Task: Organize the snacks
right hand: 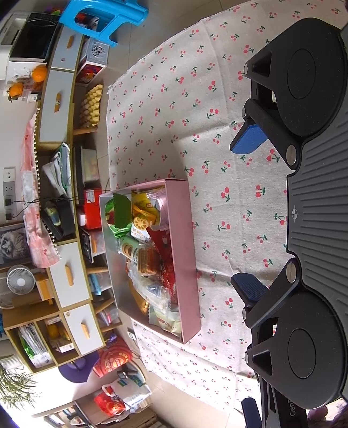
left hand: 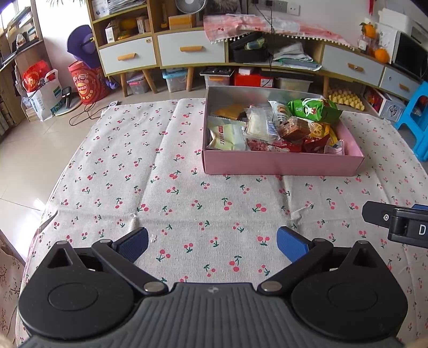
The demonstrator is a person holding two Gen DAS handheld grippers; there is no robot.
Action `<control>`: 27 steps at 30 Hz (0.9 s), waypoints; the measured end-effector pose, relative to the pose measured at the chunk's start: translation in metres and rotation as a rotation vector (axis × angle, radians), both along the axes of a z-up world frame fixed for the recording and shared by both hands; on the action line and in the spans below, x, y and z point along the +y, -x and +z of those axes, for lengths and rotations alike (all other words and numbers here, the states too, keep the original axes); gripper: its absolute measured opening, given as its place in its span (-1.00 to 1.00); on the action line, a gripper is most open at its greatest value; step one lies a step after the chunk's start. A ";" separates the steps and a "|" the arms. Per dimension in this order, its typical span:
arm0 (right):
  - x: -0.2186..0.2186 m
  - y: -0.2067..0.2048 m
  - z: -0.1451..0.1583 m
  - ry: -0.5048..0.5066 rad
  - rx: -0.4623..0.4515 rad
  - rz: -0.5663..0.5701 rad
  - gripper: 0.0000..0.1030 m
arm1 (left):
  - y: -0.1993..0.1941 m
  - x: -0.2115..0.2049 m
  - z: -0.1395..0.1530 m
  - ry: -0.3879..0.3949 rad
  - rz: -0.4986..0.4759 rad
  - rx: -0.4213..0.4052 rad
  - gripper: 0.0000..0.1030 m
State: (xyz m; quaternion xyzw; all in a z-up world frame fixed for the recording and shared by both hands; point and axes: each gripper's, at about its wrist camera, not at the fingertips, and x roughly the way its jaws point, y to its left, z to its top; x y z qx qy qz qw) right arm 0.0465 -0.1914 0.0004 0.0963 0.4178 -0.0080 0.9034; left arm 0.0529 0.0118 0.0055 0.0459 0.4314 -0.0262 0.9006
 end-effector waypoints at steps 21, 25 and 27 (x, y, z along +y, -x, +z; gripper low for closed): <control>0.002 0.000 -0.002 0.002 0.004 0.006 0.89 | 0.000 -0.001 0.001 0.005 -0.003 0.002 0.99; 0.002 0.000 -0.002 0.002 0.005 0.005 0.89 | 0.000 -0.003 0.001 0.007 -0.003 0.002 0.99; 0.002 0.000 -0.002 0.002 0.005 0.005 0.89 | 0.000 -0.003 0.001 0.007 -0.003 0.002 0.99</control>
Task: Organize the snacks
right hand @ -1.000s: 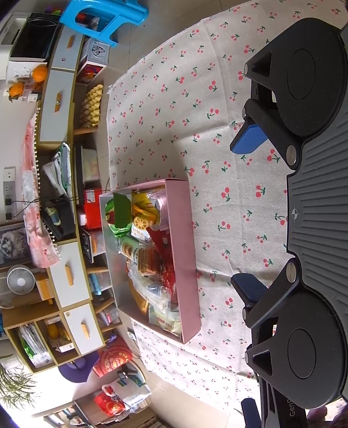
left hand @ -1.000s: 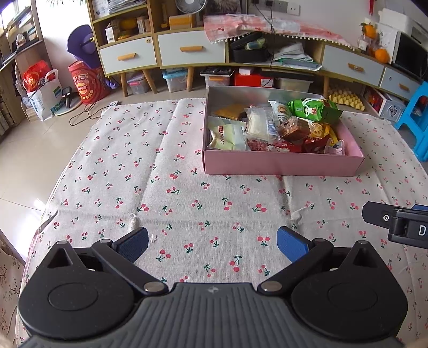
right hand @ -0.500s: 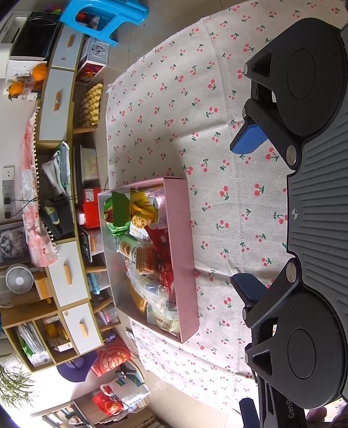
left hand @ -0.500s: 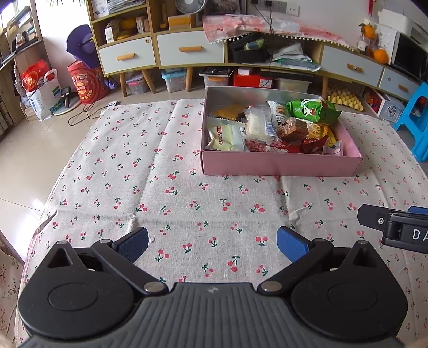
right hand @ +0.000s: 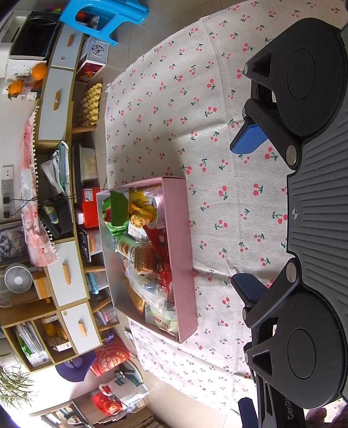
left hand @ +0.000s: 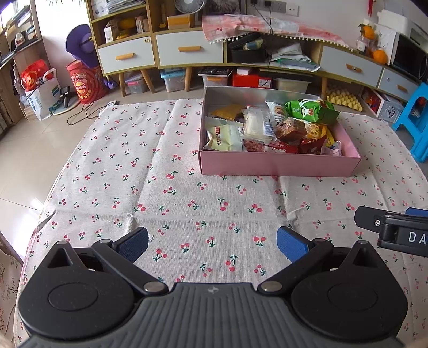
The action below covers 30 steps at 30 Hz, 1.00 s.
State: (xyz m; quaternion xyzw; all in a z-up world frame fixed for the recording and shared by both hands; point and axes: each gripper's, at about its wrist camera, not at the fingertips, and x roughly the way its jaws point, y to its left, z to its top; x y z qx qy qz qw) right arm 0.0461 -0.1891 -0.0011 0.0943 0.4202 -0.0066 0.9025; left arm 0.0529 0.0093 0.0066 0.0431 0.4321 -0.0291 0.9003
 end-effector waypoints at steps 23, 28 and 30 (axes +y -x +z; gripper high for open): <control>0.001 0.000 -0.001 0.000 0.003 0.001 0.89 | 0.000 -0.001 0.001 0.004 -0.002 0.001 0.99; 0.001 0.000 -0.002 0.000 0.004 0.002 0.89 | 0.000 0.000 0.001 0.004 -0.001 0.001 0.99; 0.001 0.000 -0.002 -0.001 0.004 0.002 0.89 | 0.000 0.000 0.001 0.004 -0.001 0.001 0.99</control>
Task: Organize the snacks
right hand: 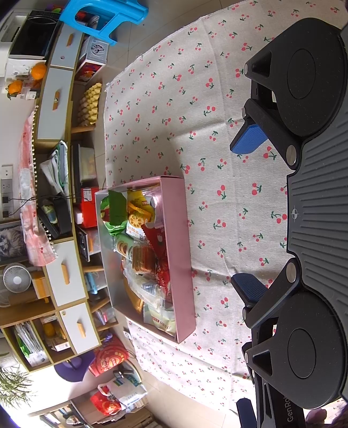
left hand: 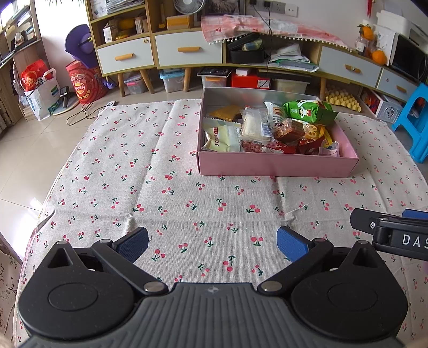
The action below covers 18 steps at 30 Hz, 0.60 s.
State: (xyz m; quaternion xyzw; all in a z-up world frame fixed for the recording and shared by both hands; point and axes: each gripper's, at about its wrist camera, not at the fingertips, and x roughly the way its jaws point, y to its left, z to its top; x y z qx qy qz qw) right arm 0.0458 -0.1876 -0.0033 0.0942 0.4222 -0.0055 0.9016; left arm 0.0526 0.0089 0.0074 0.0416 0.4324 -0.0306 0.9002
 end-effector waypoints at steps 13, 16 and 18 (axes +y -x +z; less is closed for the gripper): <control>0.000 0.000 0.000 0.000 0.000 0.000 0.89 | -0.001 0.000 0.003 0.004 0.004 -0.004 0.99; 0.000 0.000 0.000 0.001 0.000 0.000 0.89 | -0.001 0.000 0.002 0.004 0.002 -0.003 0.99; 0.000 0.000 0.000 0.000 0.000 0.000 0.89 | -0.001 0.000 0.002 0.005 0.002 -0.003 0.99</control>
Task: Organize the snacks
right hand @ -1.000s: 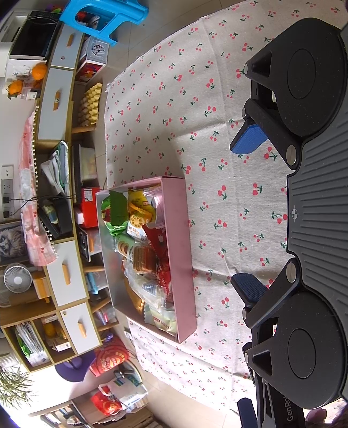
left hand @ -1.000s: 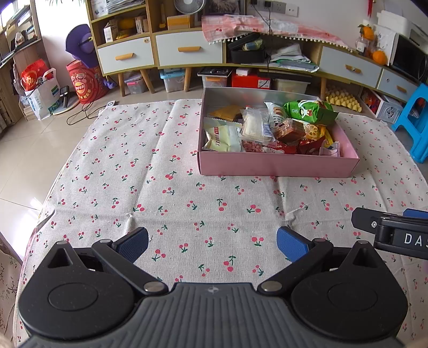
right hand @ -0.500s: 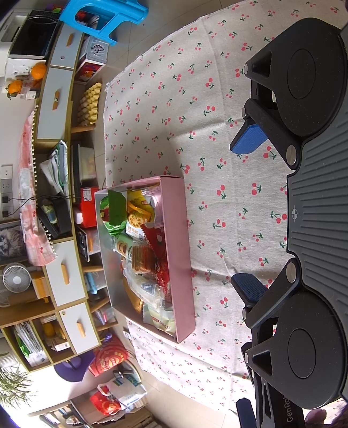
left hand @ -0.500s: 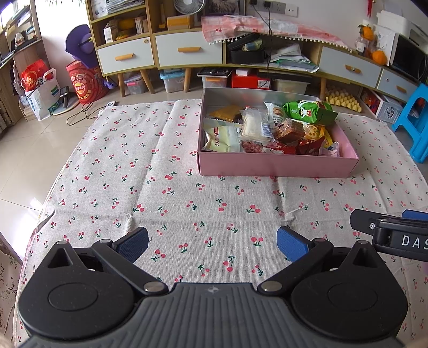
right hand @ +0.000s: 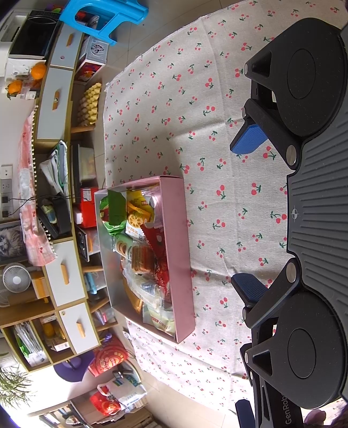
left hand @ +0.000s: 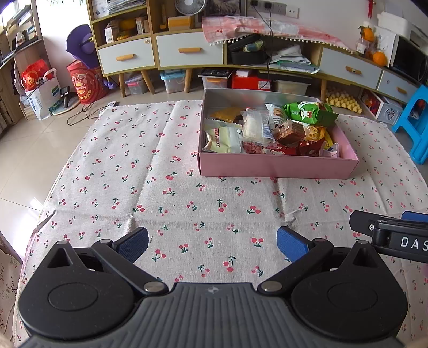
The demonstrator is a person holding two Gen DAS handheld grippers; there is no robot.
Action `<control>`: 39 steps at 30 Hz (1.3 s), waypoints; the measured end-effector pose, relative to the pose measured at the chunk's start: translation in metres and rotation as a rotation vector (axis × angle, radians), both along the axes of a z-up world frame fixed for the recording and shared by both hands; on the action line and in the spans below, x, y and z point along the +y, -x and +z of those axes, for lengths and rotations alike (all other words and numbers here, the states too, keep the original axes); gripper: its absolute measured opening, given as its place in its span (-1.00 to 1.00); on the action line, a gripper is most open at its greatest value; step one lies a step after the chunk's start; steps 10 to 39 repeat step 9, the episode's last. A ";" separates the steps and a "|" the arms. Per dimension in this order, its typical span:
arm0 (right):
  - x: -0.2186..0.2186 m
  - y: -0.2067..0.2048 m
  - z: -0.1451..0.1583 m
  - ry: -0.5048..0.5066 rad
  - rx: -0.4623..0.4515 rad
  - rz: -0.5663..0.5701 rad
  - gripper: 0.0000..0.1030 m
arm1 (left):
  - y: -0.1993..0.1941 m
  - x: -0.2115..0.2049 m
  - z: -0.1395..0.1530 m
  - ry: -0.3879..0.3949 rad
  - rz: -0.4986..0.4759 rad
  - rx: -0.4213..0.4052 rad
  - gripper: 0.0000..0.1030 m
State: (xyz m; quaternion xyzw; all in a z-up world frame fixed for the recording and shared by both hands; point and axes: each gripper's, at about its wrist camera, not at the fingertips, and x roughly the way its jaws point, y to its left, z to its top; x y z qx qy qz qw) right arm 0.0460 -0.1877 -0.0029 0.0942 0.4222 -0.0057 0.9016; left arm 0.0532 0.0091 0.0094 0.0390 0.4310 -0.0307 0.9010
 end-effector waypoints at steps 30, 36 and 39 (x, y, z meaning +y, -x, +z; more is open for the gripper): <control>0.001 0.001 -0.002 0.001 0.002 0.002 0.89 | 0.000 0.000 -0.001 0.011 -0.009 0.003 0.99; 0.001 0.001 -0.002 0.001 0.002 0.002 0.89 | 0.000 0.000 -0.001 0.011 -0.009 0.003 0.99; 0.001 0.001 -0.002 0.001 0.002 0.002 0.89 | 0.000 0.000 -0.001 0.011 -0.009 0.003 0.99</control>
